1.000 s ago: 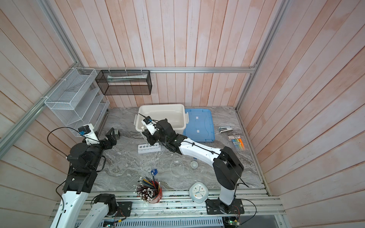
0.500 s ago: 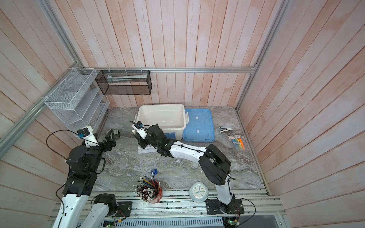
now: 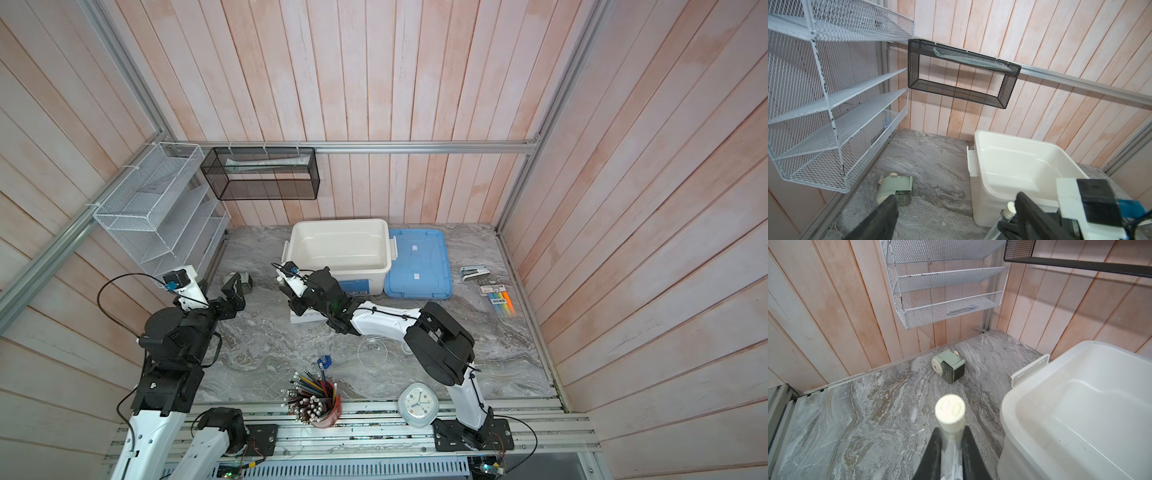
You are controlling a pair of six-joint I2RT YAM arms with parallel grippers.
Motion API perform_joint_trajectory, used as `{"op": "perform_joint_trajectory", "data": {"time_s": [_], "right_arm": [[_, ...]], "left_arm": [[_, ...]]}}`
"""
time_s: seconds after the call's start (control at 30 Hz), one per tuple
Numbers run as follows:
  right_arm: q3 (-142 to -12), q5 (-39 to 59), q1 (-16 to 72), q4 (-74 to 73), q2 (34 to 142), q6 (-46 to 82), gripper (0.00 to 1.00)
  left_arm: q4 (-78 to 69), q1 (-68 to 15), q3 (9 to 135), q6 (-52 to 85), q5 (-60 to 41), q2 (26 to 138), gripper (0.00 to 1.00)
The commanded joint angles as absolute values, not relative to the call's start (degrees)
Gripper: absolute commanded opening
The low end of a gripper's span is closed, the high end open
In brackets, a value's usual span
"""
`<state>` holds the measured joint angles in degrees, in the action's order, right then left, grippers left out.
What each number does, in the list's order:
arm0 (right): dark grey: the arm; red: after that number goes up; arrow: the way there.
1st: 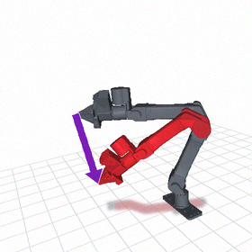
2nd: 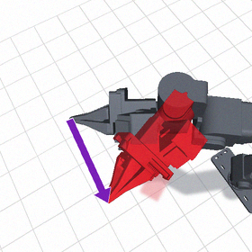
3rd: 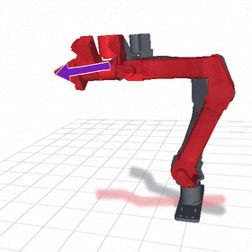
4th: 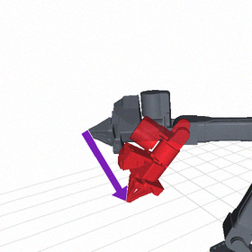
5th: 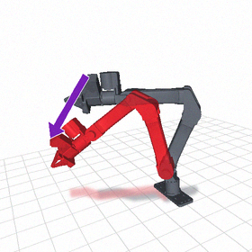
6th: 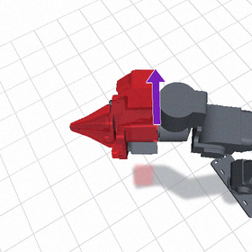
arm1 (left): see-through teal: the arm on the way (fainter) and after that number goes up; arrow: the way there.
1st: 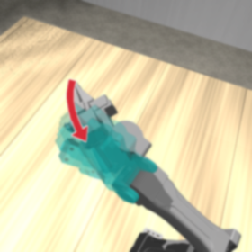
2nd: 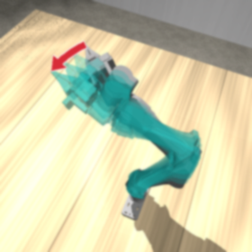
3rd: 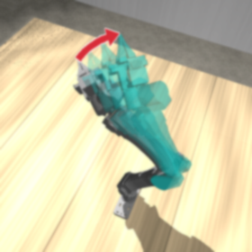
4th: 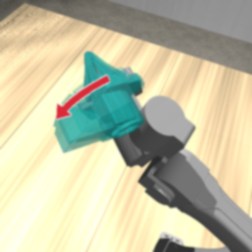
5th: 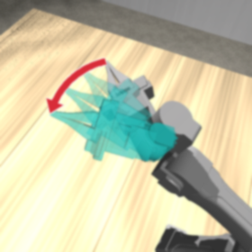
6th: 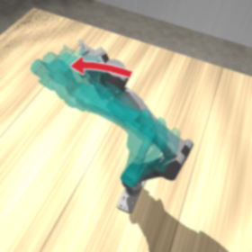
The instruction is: Organize the chemistry lab equipment
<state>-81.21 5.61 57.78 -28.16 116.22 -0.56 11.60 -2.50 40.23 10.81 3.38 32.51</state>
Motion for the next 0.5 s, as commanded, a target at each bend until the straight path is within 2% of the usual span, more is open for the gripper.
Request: {"op": "perform_joint_trajectory", "data": {"time_s": [0.0,0.47], "right_arm": [[-80.3,3.9,58.0,-30.9,117.9,-1.2,0.12],[-78.6,2.6,58.0,-33.5,119.3,-1.0,0.11]], "left_arm": [[11.1,-2.2,39.4,10.8,2.5,32.2,0.90],[10.7,-2.2,39.4,10.5,1.8,33.1,0.89]]}}
